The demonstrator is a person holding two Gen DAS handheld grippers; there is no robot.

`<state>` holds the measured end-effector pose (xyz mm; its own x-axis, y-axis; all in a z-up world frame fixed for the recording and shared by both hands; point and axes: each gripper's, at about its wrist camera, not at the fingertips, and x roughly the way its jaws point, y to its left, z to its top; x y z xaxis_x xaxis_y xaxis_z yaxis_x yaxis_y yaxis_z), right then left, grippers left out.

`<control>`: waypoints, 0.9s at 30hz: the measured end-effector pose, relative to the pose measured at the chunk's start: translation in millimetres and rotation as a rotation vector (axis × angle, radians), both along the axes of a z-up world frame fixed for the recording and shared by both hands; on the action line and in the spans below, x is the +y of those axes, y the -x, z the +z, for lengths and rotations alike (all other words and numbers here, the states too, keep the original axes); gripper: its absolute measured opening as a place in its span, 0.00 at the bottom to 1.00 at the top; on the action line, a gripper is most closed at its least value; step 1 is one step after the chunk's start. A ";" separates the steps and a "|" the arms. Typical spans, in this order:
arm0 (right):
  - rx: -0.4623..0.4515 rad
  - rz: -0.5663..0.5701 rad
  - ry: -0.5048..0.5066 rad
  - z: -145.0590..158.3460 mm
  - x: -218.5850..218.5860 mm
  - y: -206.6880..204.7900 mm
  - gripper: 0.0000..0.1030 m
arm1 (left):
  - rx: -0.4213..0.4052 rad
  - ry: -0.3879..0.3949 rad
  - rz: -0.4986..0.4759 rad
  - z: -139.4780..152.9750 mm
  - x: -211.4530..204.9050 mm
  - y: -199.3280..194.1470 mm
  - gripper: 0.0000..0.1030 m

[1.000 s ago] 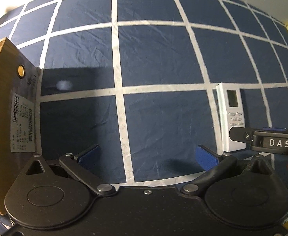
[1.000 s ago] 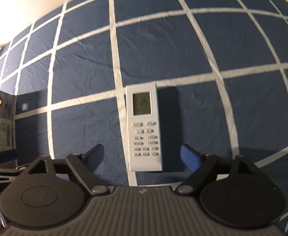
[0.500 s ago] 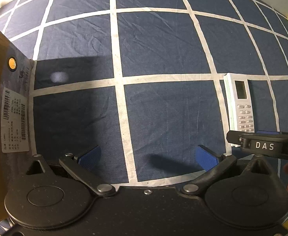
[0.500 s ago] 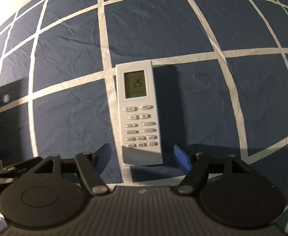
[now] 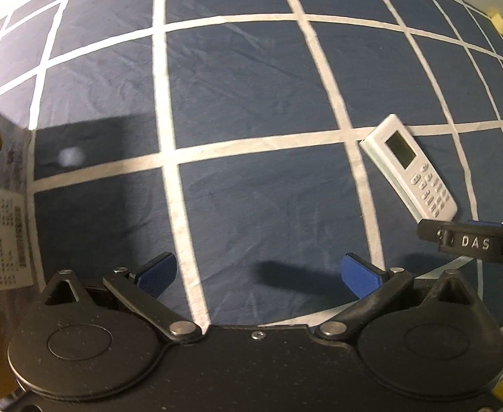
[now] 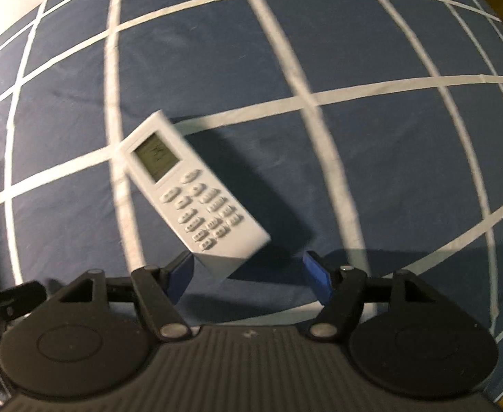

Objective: Organize objects
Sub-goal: 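Close the right gripper on the white remote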

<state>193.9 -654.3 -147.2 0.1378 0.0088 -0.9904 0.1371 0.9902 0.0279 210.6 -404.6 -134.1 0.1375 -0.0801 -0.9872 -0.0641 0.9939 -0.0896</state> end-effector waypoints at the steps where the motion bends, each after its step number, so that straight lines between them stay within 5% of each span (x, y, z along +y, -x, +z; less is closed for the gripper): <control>1: -0.003 -0.008 0.001 0.7 -5.1 -1.4 0.68 | -0.001 0.001 -0.007 -0.1 -3.0 -2.1 1.00; 11: -0.052 -0.013 0.014 9.2 -32.9 -20.6 0.68 | -0.011 0.009 -0.055 -3.6 -30.2 -31.7 1.00; 27: -0.068 -0.186 -0.205 7.1 -49.3 -47.0 0.70 | 0.000 0.065 -0.177 -18.3 -77.8 -74.3 1.00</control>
